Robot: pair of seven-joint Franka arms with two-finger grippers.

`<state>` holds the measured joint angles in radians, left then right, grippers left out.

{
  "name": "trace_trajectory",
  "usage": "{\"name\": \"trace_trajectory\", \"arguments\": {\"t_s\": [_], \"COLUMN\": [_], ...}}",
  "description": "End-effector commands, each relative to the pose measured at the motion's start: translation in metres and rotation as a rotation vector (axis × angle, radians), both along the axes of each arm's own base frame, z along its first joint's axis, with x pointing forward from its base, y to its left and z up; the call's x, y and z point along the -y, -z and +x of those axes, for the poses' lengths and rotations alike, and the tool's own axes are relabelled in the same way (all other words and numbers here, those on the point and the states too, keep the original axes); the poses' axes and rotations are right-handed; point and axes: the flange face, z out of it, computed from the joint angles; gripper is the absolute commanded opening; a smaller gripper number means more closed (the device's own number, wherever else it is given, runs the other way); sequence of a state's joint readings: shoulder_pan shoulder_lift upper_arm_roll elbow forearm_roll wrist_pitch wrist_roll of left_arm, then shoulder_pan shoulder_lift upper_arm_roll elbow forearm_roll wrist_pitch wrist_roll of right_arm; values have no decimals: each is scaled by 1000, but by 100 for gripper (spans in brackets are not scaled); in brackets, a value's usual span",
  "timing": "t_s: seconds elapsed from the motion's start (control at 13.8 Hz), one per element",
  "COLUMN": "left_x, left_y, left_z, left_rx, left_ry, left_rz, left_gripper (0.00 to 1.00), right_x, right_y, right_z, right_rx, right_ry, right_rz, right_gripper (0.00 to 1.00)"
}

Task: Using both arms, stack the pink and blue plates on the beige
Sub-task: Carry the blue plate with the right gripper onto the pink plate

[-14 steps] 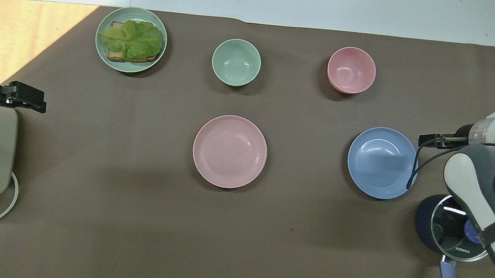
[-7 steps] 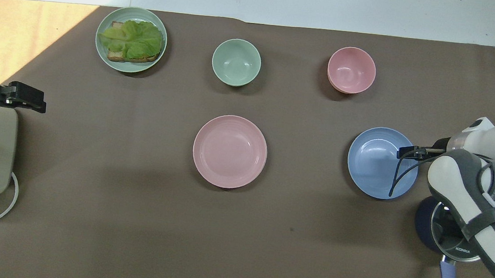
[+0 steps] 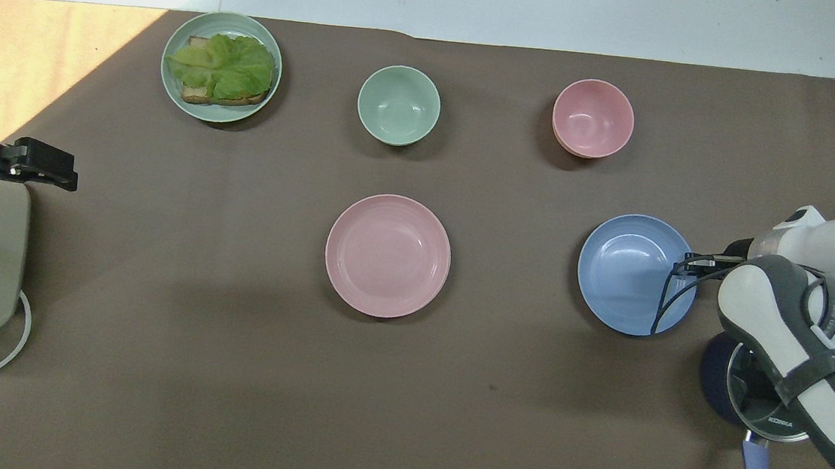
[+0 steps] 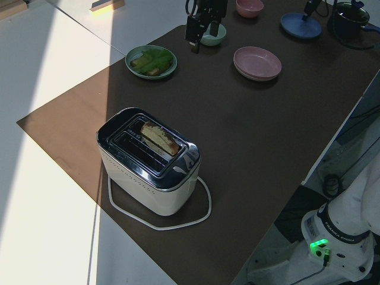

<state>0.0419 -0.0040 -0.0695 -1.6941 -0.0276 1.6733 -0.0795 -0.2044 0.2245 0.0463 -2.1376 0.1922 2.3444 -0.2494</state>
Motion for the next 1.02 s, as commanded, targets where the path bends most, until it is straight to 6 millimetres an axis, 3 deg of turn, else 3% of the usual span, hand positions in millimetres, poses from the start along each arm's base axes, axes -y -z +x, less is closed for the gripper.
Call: {"name": "trace_trajectory", "arguments": {"t_s": [0.0, 0.15, 0.29, 0.51, 0.65, 0.73, 0.87, 0.94], "left_x": [-1, -1, -1, -1, -1, -1, -1, -1], "left_y": [-5, -5, -5, -6, -6, -6, -5, -6], "left_z": [-7, -7, -7, -6, -6, -6, -7, -6], "left_rx": [-6, -6, -6, -4, -4, -4, -6, -4], "left_ry": [10, 8, 8, 10, 7, 7, 5, 5], "left_rz": [18, 18, 18, 18, 18, 18, 18, 18], "left_gripper": [100, 100, 100, 100, 100, 100, 100, 100], "right_x": [1, -7, -23, -76, -123, -155, -190, -218], "right_y": [-2, -15, -44, -94, -103, -104, -113, -115], "right_z": [-1, 5, 9, 18, 25, 26, 27, 26], "right_rx": [33, 48, 73, 90, 102, 102, 101, 92], "right_ry": [21, 17, -4, -9, 4, -2, 52, 74], "right_rz": [46, 64, 68, 84, 92, 90, 100, 109], "right_gripper": [0, 0, 0, 0, 0, 0, 0, 0]}}
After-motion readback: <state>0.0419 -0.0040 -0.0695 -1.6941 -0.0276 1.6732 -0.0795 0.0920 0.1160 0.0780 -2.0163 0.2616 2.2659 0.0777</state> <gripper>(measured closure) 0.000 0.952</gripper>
